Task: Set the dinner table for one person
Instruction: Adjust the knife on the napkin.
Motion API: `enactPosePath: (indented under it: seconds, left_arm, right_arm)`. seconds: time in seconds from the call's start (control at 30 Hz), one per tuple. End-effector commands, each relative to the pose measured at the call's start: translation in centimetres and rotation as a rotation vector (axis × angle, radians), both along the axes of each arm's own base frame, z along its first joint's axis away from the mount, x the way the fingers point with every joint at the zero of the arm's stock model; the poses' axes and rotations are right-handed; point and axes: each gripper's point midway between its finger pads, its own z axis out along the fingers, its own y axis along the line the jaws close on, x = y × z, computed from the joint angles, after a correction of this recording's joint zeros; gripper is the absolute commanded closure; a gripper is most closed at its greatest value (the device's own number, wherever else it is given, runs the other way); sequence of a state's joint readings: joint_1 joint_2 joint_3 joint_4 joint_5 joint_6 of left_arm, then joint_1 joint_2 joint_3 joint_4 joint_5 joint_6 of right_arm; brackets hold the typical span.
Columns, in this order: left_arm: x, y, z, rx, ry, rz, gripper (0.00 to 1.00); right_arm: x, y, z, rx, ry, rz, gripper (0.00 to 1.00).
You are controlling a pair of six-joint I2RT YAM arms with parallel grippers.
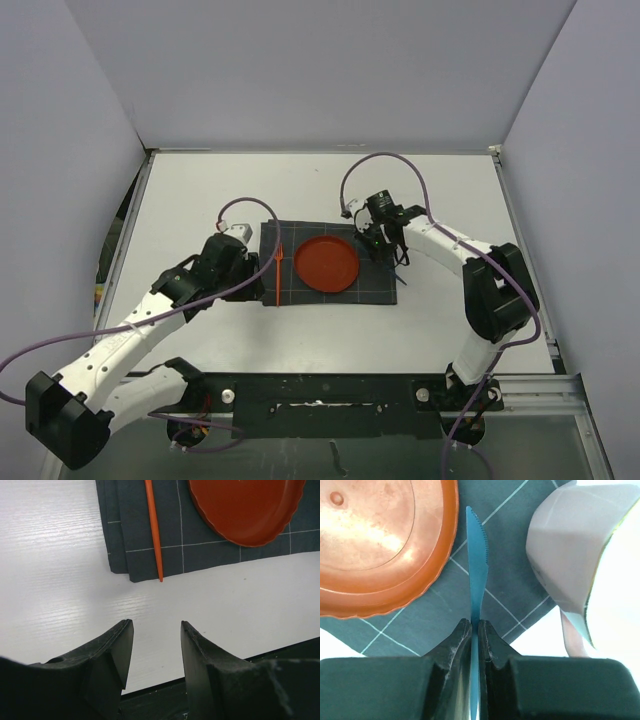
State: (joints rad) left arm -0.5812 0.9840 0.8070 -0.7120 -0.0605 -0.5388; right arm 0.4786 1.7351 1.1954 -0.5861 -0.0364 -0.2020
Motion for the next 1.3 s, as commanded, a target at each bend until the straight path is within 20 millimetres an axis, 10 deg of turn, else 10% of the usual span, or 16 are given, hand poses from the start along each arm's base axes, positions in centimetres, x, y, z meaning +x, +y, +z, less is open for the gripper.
enactPosePath:
  seconds: [0.0,0.27,0.67,1.27]
  left_arm:
    - [1.7,-1.3,2.3,-0.06,-0.075,-0.019,0.58]
    - [1.8,-1.4,2.9,-0.083,-0.087,-0.008,0.58]
    - [0.4,-0.8,2.9,-0.152,-0.064,0.078,0.58]
    - [-0.1,-0.7,3.1,-0.178,-0.062,0.094,0.58]
  right_arm:
    - [-0.8,0.5,1.5,0.017,0.034,-0.005,1.0]
    - [-0.7,-1.2,2.7,-0.098,-0.003,0.042,1.0]
    - [-1.8,0.3,-1.6,0.018,-0.128,-0.127,1.0]
    - [1.9,1.1,1.1,0.06,-0.271,-0.193,1.0]
